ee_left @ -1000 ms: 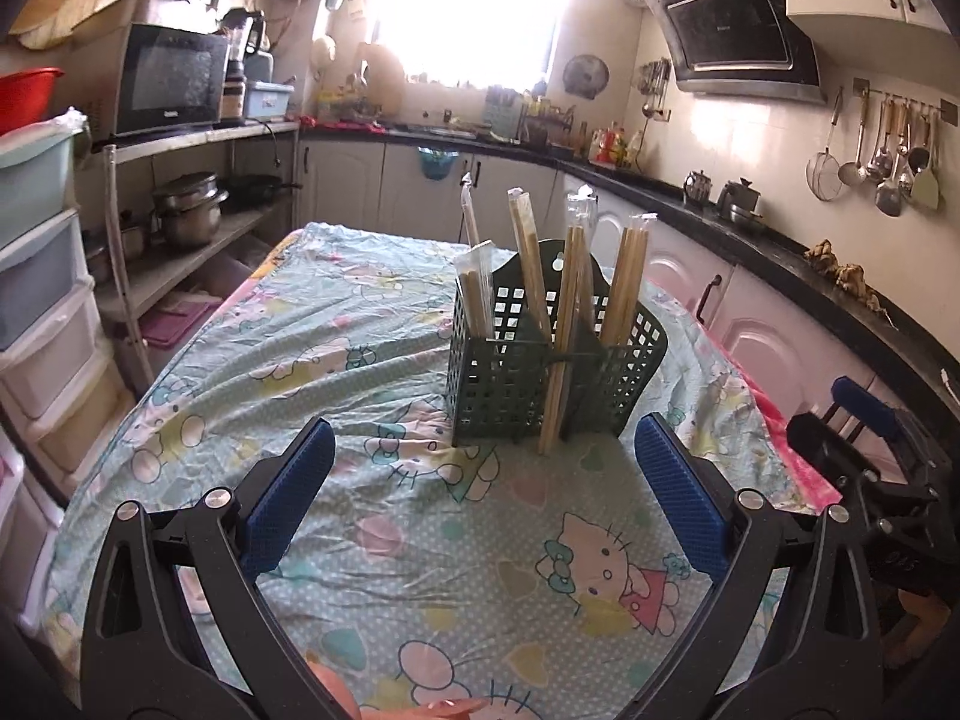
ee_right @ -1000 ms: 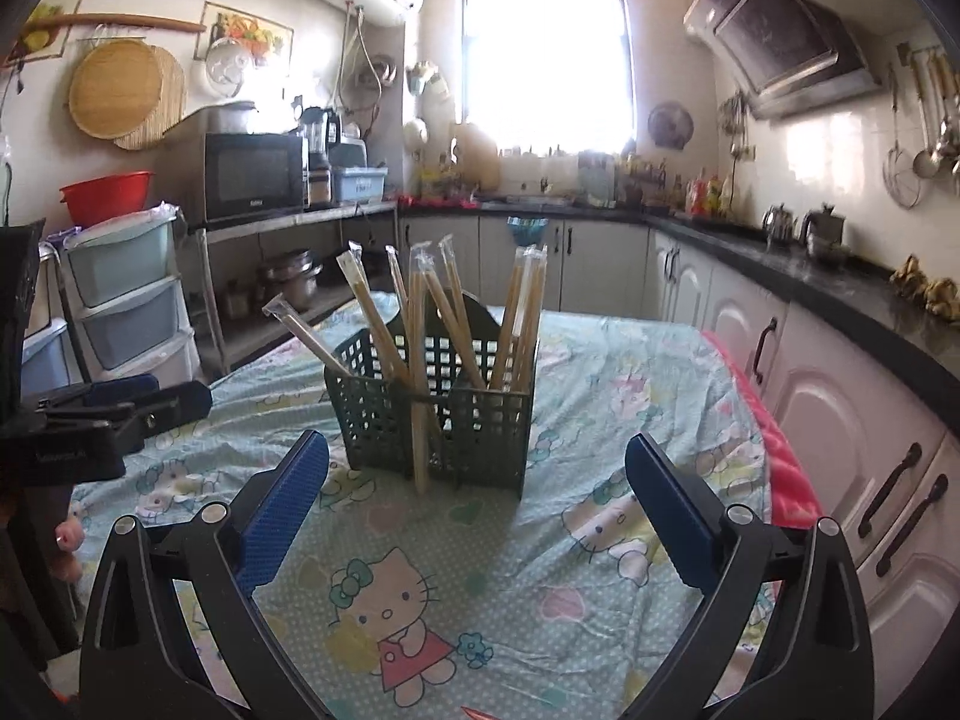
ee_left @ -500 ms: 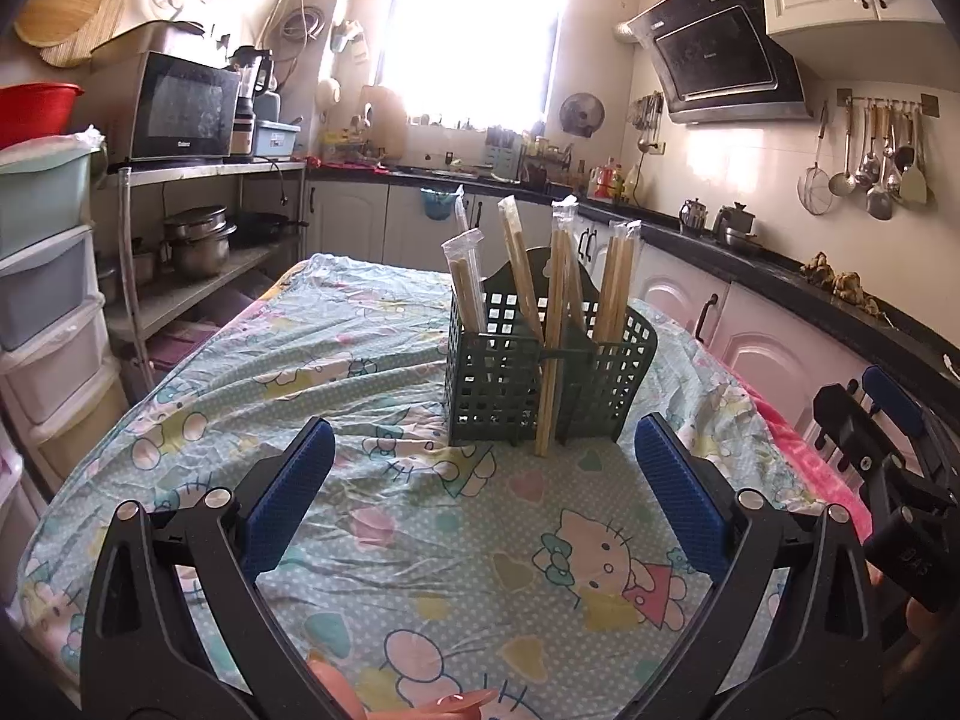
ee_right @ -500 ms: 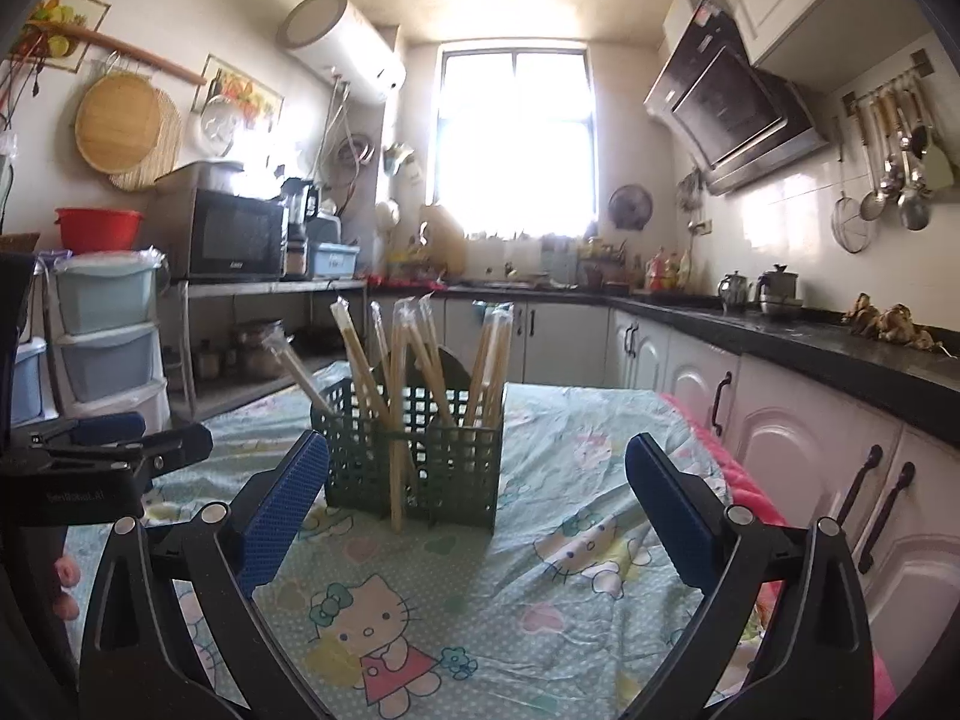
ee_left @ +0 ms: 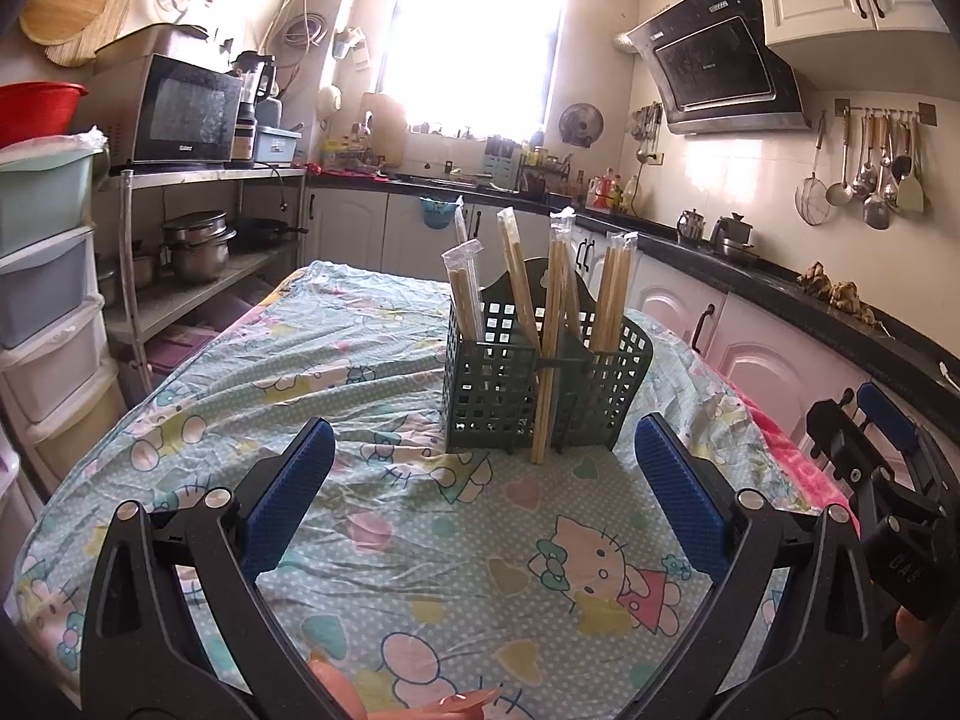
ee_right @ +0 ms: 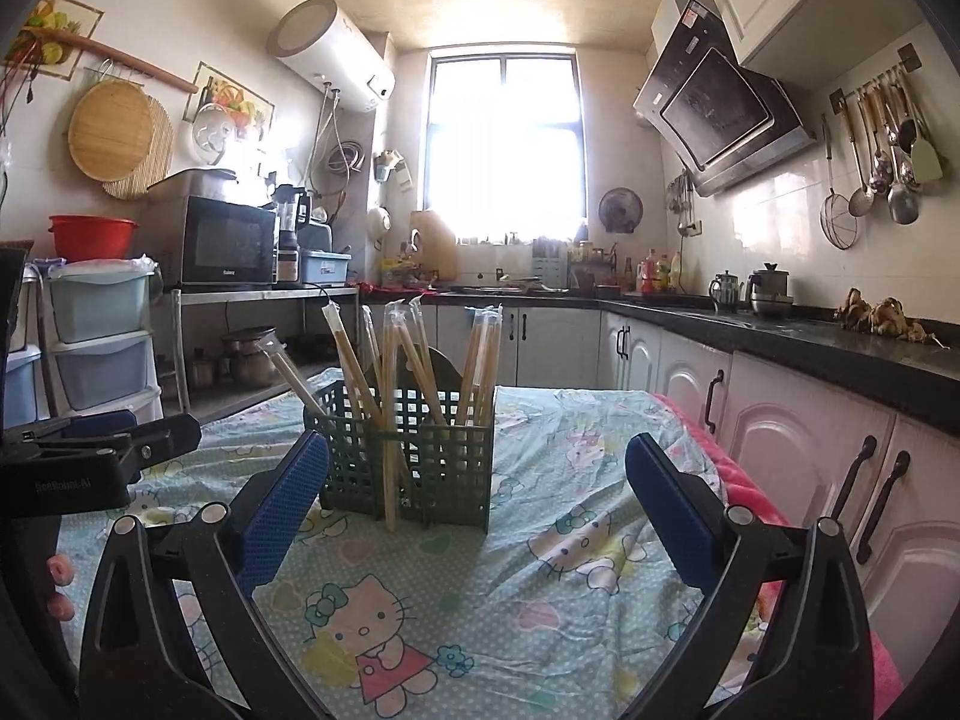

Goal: Organize utensils

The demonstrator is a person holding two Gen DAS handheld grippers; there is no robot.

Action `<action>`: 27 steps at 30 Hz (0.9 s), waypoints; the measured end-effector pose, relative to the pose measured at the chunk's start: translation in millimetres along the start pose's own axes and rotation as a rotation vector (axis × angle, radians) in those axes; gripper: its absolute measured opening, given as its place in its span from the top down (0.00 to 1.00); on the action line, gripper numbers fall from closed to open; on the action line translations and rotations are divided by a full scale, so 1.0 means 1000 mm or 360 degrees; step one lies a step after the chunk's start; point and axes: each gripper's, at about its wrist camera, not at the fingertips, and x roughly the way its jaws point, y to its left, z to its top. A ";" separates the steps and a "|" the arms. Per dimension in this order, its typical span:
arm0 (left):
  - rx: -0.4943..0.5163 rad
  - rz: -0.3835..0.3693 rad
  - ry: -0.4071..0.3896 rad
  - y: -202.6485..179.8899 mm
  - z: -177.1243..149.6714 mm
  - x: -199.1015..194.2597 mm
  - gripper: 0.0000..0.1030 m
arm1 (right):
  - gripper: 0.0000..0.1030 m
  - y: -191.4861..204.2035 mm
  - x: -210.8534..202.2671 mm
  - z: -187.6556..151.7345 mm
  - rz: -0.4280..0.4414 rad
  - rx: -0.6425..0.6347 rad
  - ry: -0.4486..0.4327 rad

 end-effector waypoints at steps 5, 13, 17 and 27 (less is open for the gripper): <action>-0.0003 0.0004 0.0000 0.001 0.001 0.000 0.10 | 0.06 0.001 0.001 -0.001 0.0004 -0.0007 0.0010; -0.0008 -0.0002 -0.0005 0.001 0.003 -0.002 0.10 | 0.06 0.002 0.000 -0.002 0.0009 -0.0012 0.0004; -0.0008 -0.0001 -0.0006 0.001 0.003 -0.002 0.10 | 0.06 0.002 -0.001 -0.002 0.0011 -0.0014 0.0002; -0.0007 -0.0001 -0.0004 0.001 0.002 -0.002 0.10 | 0.06 0.003 -0.001 -0.002 0.0009 -0.0015 0.0004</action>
